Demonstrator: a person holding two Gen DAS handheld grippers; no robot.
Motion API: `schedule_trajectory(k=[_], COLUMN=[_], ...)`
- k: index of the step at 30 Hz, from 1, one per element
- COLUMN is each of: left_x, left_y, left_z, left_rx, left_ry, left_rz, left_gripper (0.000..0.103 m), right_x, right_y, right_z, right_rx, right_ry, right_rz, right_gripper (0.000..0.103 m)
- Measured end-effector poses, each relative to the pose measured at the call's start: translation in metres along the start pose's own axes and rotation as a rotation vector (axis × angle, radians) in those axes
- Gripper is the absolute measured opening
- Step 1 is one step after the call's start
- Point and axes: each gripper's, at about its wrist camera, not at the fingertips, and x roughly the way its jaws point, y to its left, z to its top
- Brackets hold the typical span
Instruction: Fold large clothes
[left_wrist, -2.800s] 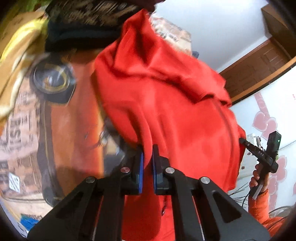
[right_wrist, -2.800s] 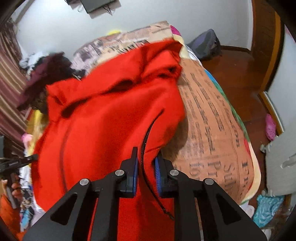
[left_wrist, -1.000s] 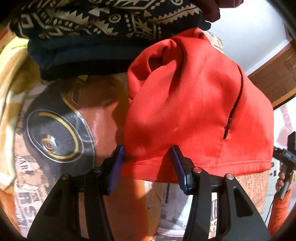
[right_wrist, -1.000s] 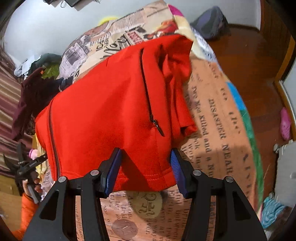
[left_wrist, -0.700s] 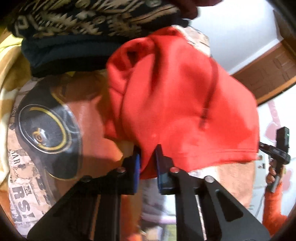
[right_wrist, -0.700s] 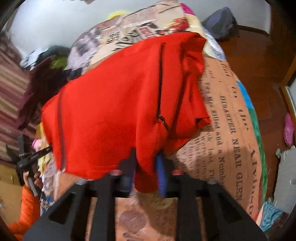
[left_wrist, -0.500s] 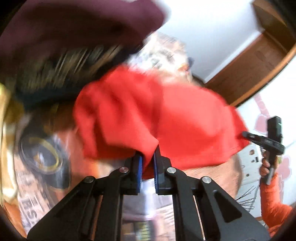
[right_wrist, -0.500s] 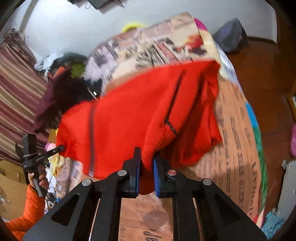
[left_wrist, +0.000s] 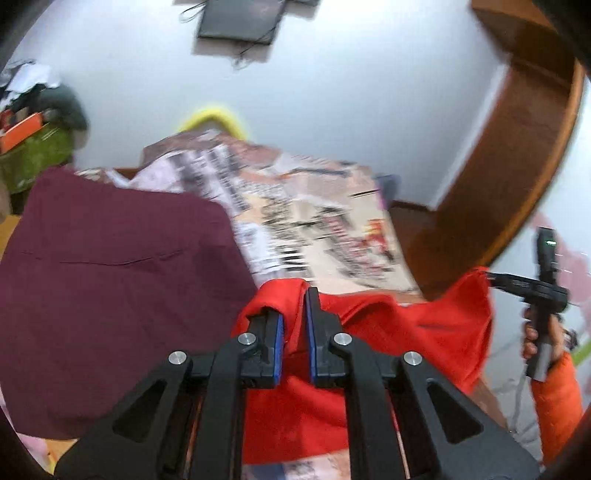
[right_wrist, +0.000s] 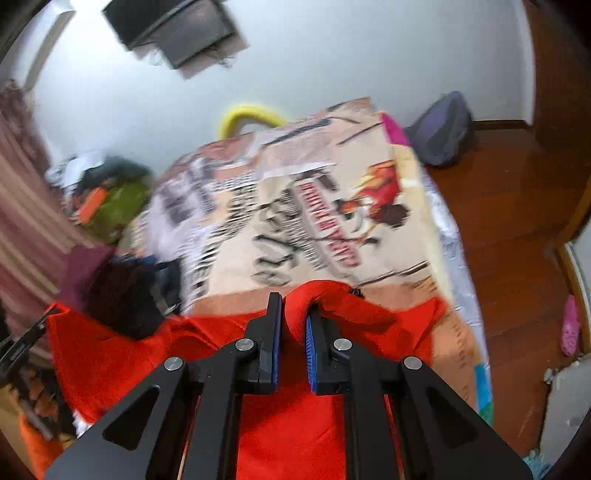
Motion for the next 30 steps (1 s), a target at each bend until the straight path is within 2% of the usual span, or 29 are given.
schedule_trajectory(k=[1, 4, 6, 7, 8, 10, 12, 14, 17, 19, 26, 30], left_x=[0.008, 0.02, 0.014, 0.013, 0.015, 0.014, 0.002, -0.011, -0.028, -0.034, -0.031, -0.013], left_y=[0.004, 0.013, 0.011, 0.009, 0.004, -0.002, -0.011, -0.02, -0.025, -0.024, 0.004, 0.032], left_z=[0.0, 0.002, -0.005, -0.006, -0.006, -0.005, -0.005, -0.008, -0.017, -0.026, -0.087, -0.131], left_rx=[-0.009, -0.033, -0.018, -0.01, -0.003, 0.014, 0.052, 0.101, 0.127, 0.122, 0.01, -0.127], left_ry=[0.011, 0.023, 0.017, 0.014, 0.016, 0.022, -0.009, -0.059, -0.087, -0.082, 0.022, 0.1], left_rz=[0.018, 0.009, 0.008, 0.008, 0.005, 0.006, 0.065, 0.126, 0.128, 0.12, 0.112, 0.107], left_gripper=[0.009, 0.013, 0.015, 0.02, 0.026, 0.03, 0.04, 0.055, 0.064, 0.068, 0.069, 0.069], right_x=[0.007, 0.026, 0.03, 0.029, 0.025, 0.01, -0.007, -0.022, -0.043, -0.049, -0.047, -0.035], right_y=[-0.003, -0.014, -0.018, -0.019, -0.02, -0.02, -0.02, -0.022, -0.027, -0.03, -0.038, -0.045], right_z=[0.003, 0.001, -0.001, 0.0, -0.002, -0.004, -0.006, -0.008, -0.021, -0.031, -0.077, -0.104], right_rx=[0.005, 0.018, 0.007, 0.006, 0.003, -0.012, -0.028, -0.021, -0.003, -0.008, -0.033, -0.011], right_ry=[0.011, 0.065, 0.094, 0.101, 0.096, 0.047, 0.006, -0.018, -0.041, -0.038, 0.038, 0.08], right_rz=[-0.02, -0.069, -0.083, -0.087, -0.109, -0.143, -0.167, -0.156, -0.142, -0.155, -0.149, -0.135], right_gripper=[0.013, 0.015, 0.019, 0.027, 0.037, 0.043, 0.046, 0.052, 0.062, 0.065, 0.065, 0.065])
